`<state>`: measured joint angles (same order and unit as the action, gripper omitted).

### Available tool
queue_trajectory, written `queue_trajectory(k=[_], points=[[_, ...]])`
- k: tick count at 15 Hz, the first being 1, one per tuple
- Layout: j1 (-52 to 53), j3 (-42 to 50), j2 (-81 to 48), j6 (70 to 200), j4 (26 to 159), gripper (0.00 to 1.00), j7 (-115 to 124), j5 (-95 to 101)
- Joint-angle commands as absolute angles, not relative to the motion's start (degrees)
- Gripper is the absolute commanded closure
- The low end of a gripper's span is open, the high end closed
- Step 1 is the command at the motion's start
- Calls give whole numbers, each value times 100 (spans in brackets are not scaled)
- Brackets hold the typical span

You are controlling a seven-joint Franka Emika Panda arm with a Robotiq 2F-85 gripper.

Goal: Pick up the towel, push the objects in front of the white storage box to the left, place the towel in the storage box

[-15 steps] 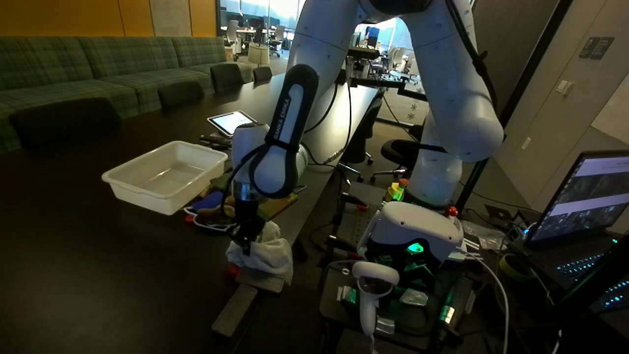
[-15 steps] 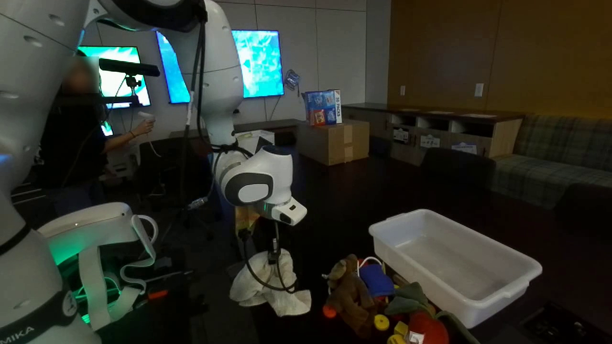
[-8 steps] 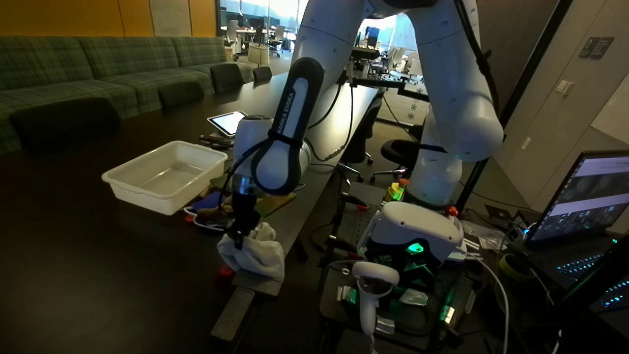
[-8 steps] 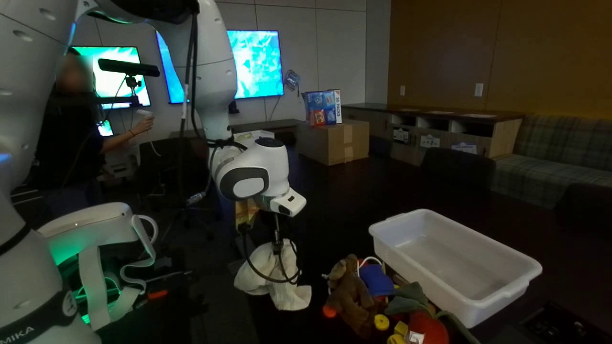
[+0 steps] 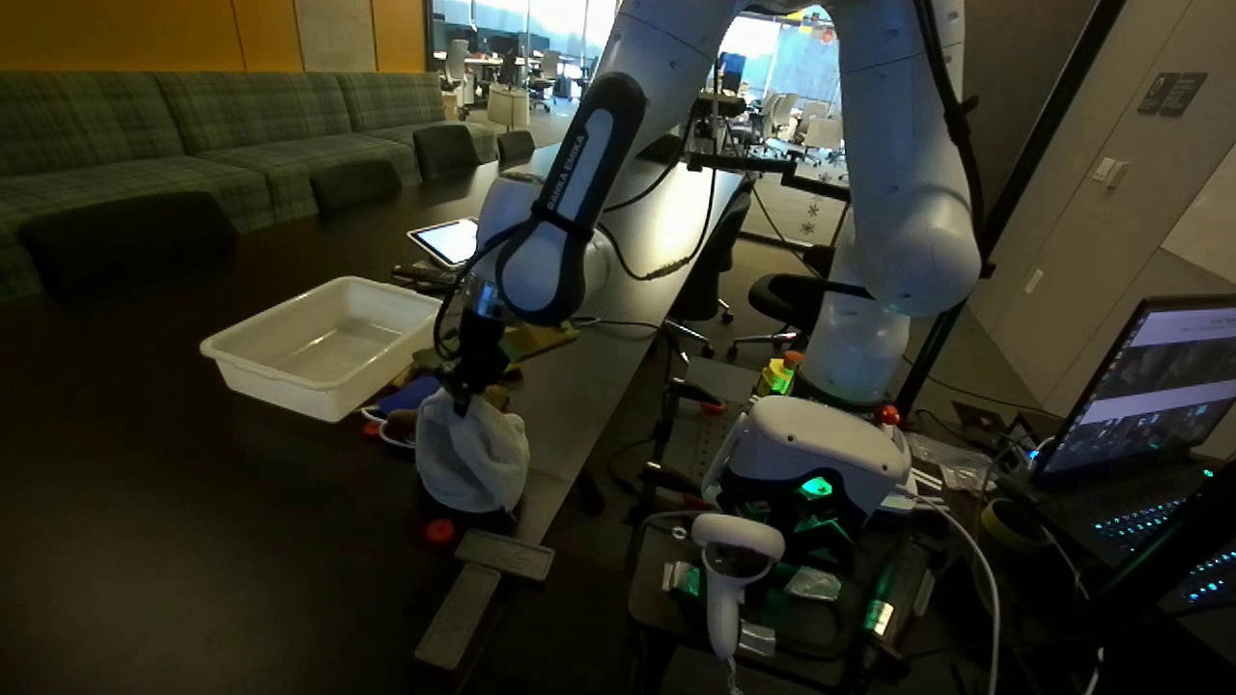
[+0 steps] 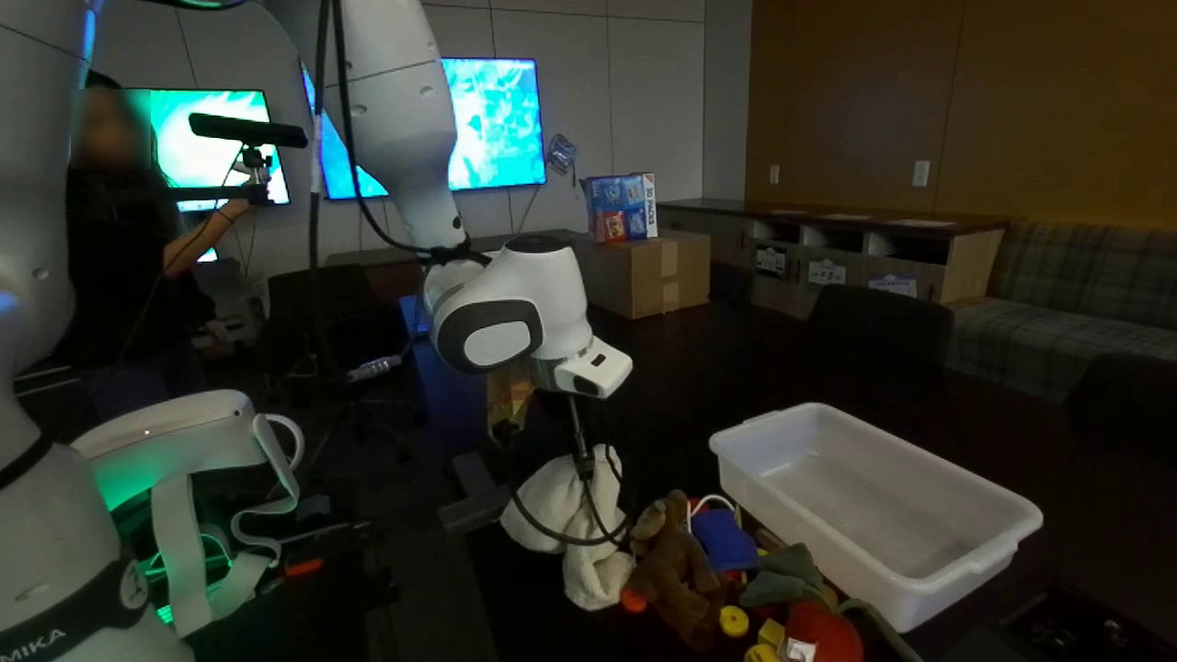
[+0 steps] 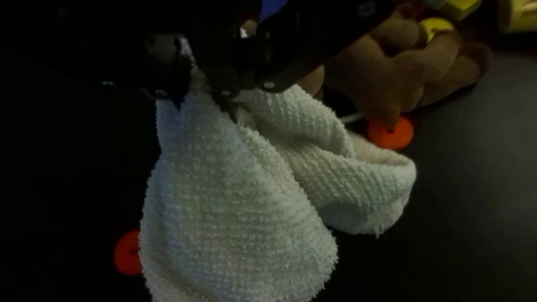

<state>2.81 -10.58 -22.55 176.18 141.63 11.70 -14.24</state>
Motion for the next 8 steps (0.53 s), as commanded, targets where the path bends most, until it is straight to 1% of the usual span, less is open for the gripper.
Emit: queue_trajectory(k=[1, 5, 8], points=[[-802, -1405, -1338, 17057, 14325, 92, 376, -1575], [-1672, -1359, -684, 16586, 14026, 93, -543, -2028], [-2007, -979, -471, 16436, 13560, 92, -748, -1754]])
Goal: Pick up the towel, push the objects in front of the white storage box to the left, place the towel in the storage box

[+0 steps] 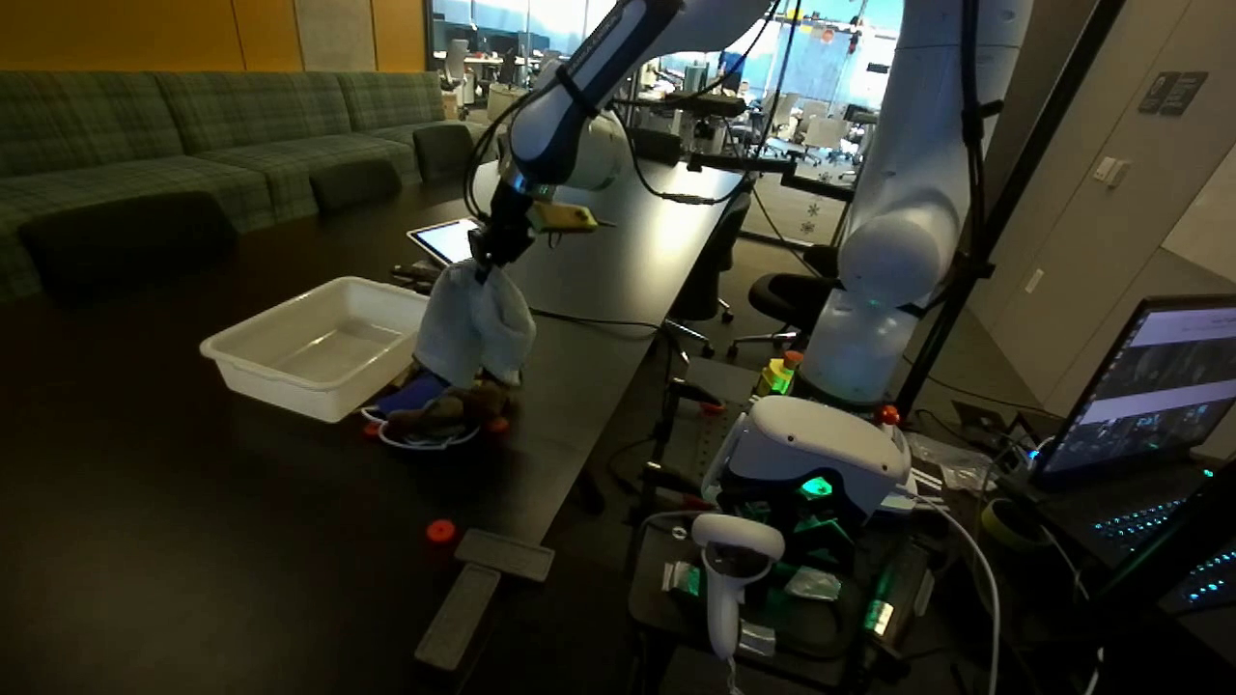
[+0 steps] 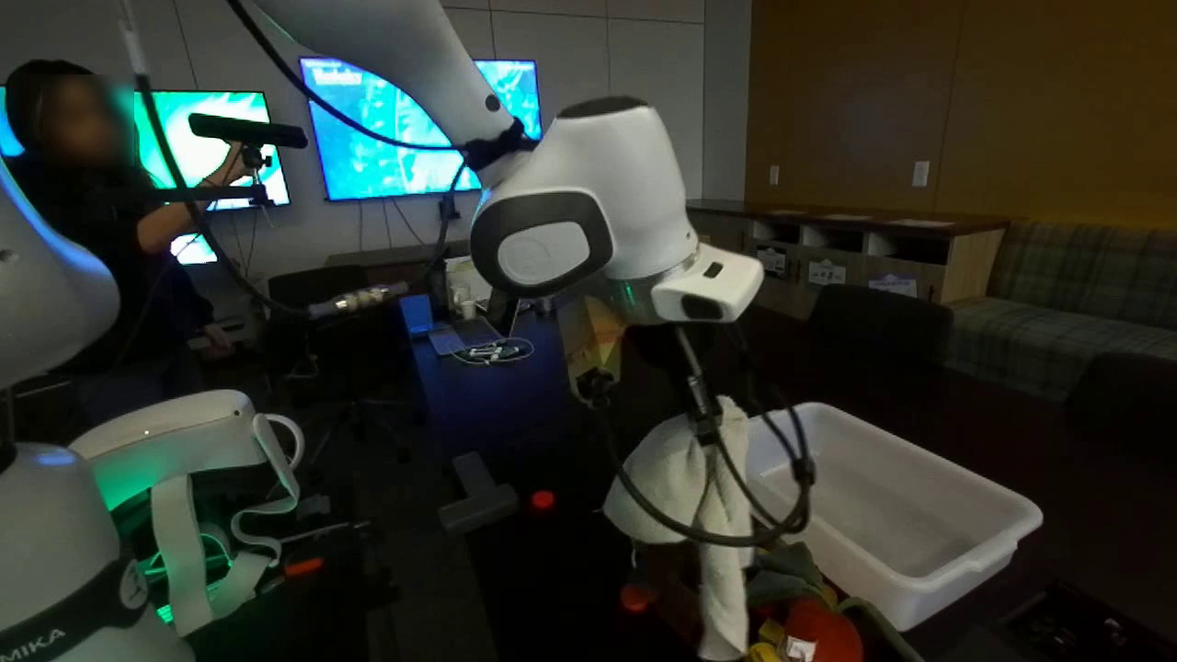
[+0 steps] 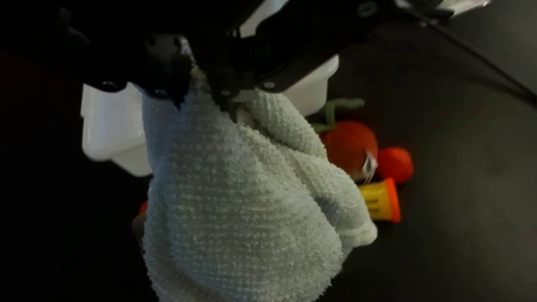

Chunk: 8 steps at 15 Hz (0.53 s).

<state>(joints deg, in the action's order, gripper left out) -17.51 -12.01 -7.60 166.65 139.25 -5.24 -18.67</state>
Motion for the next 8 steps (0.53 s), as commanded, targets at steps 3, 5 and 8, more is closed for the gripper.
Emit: queue_trajectory(k=[3, 5, 8], points=[[-1601, -131, -823, 16819, 13009, 93, -518, -1159], [-1440, 260, -1244, 16995, 12614, 93, -332, -628], [-1257, 683, -2055, 17062, 11970, 93, -196, -135]])
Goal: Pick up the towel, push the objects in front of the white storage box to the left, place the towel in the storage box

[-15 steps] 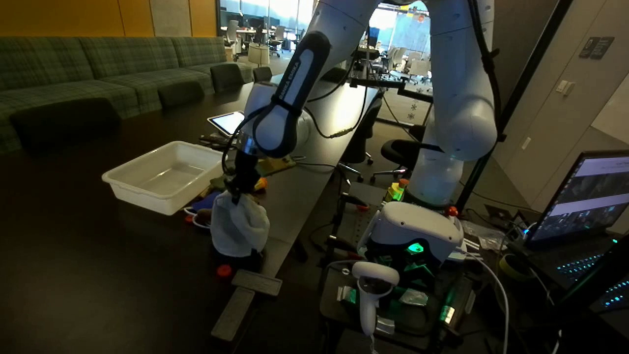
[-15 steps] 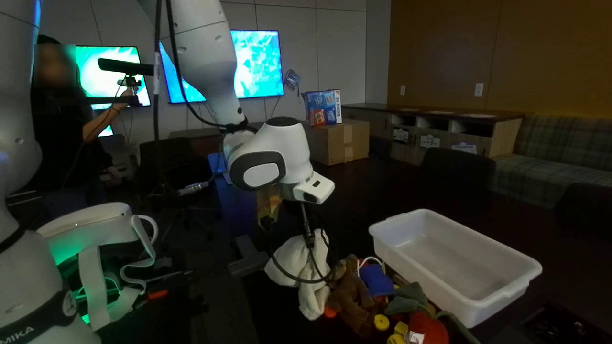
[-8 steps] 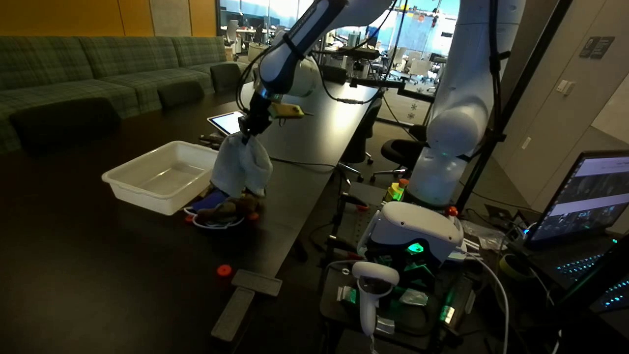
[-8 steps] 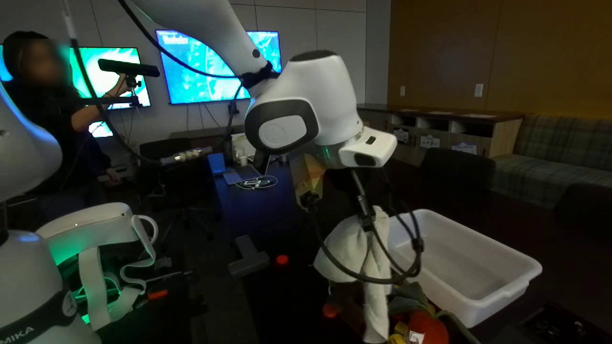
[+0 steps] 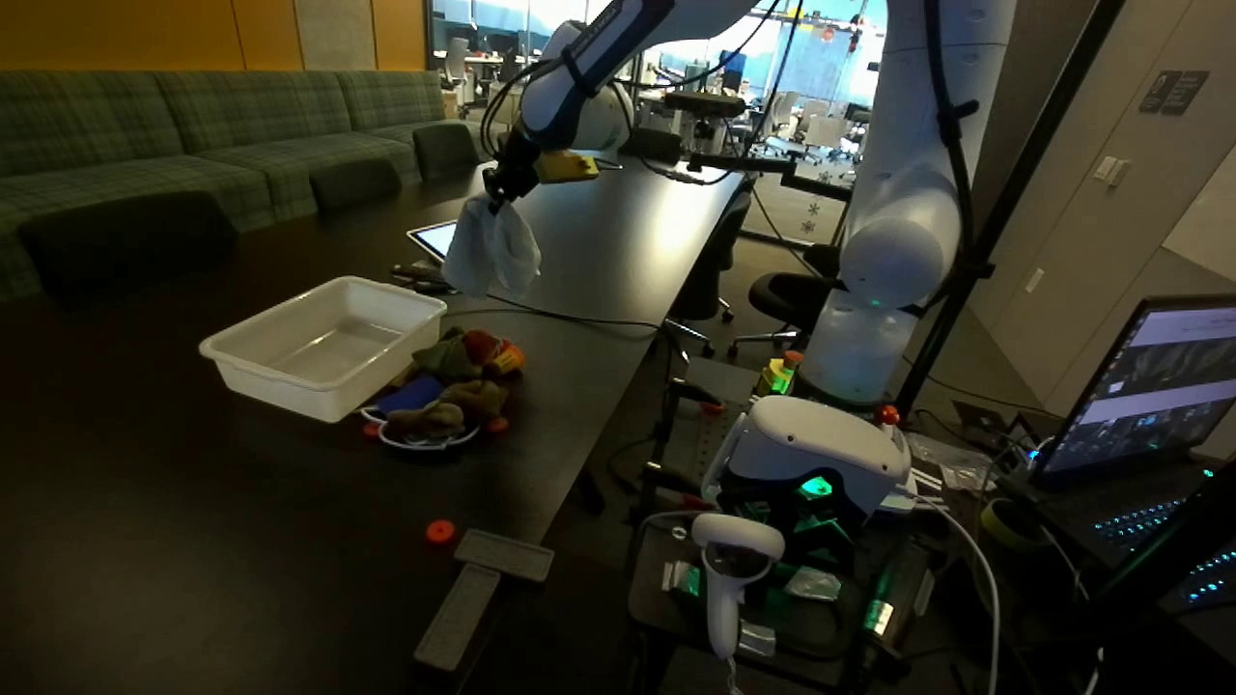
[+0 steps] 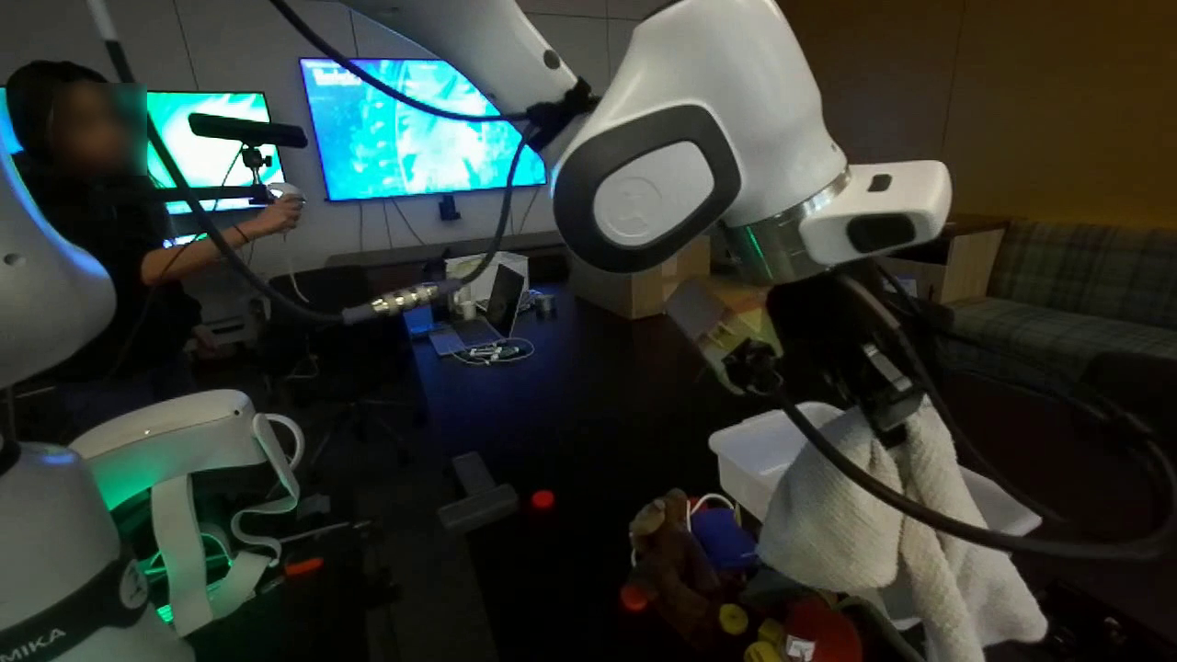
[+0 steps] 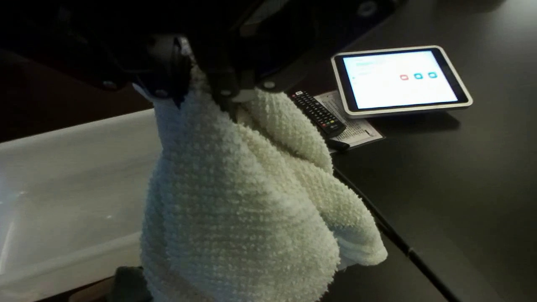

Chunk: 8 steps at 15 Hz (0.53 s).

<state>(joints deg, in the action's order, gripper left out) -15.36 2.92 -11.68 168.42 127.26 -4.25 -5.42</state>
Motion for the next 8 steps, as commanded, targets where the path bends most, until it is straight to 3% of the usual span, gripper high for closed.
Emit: queue_trajectory(k=[1, 8], points=[[-1200, 781, -2345, 17110, 11780, 93, -157, -50], [-1202, 768, -4146, 16990, 10637, 93, -258, -62]])
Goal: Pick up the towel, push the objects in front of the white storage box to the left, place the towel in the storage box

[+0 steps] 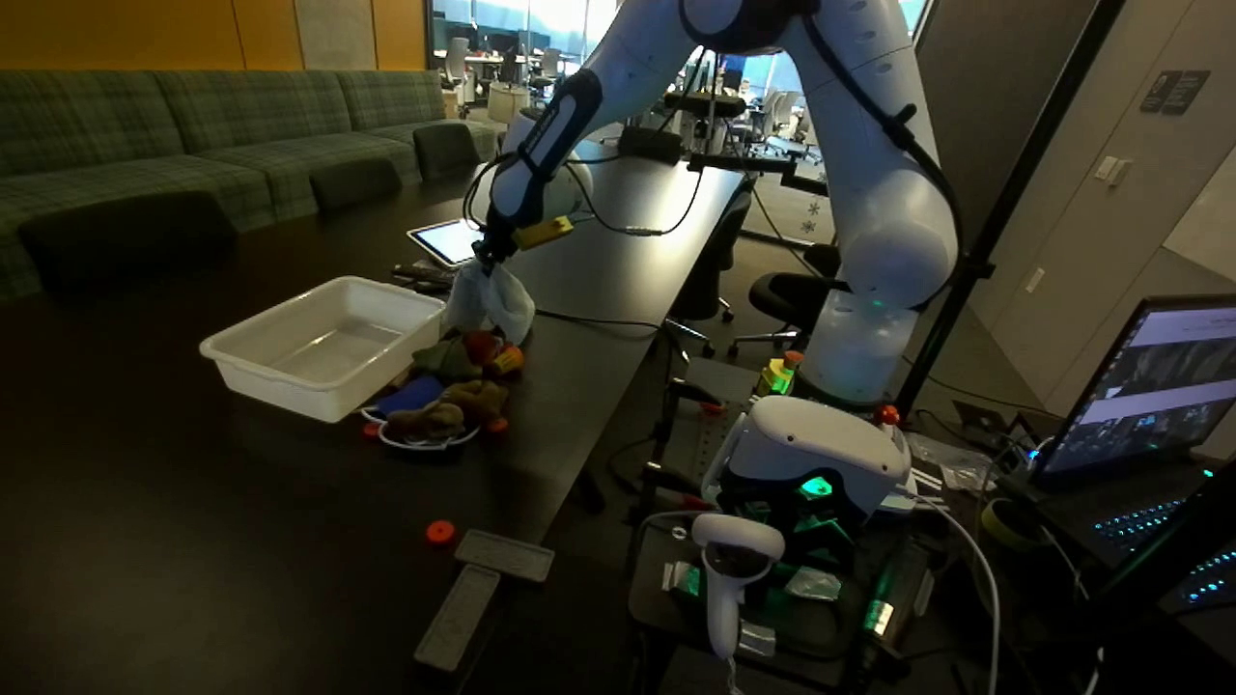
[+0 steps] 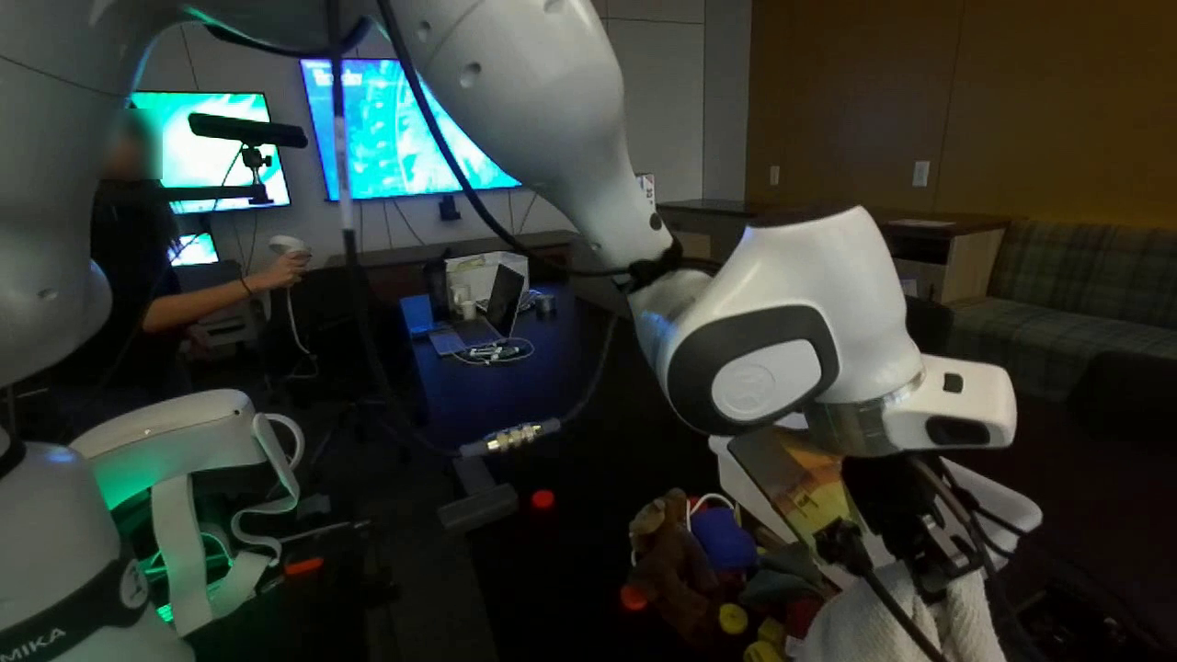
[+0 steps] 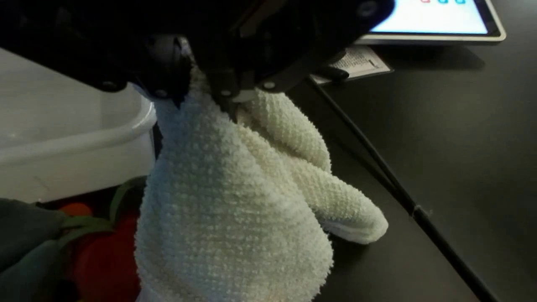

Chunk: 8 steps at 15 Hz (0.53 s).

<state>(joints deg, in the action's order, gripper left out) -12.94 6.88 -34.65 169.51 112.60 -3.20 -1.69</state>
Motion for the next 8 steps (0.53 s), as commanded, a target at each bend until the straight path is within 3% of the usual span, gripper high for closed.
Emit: queue_trajectory(k=[1, 8], points=[[-1197, 767, -4308, 16986, 10563, 93, -273, -53], [-1149, 697, -5088, 16933, 10409, 92, -435, 65]])
